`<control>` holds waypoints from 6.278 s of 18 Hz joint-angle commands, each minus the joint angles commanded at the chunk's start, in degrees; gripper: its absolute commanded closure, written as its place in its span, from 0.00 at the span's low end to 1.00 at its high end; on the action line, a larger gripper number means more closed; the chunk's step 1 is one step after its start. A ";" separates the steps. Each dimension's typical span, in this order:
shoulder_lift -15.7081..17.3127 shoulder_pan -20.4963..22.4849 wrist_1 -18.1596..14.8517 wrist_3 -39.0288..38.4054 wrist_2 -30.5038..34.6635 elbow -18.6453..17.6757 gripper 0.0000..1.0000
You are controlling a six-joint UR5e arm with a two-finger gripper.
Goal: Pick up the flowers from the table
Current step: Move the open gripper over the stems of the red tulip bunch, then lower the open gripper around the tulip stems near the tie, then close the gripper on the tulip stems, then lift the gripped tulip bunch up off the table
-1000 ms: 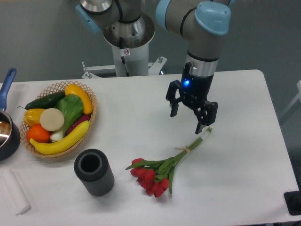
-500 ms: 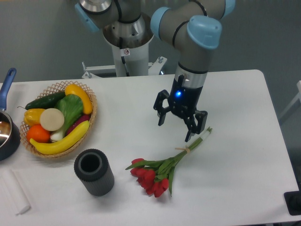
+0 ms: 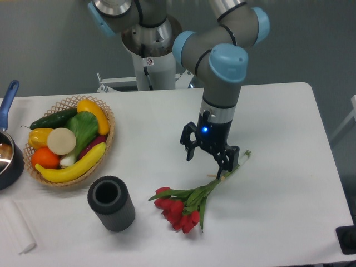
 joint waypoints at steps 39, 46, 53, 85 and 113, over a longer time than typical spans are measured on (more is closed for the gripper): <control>-13.10 -1.05 0.17 6.59 5.72 2.90 0.00; -12.75 -1.14 0.18 6.51 5.63 2.29 0.31; -12.31 -1.14 0.70 6.42 5.54 1.94 0.60; 2.63 3.95 1.05 -0.08 -25.56 1.94 0.83; 7.11 9.05 1.05 -5.97 -45.96 1.50 0.83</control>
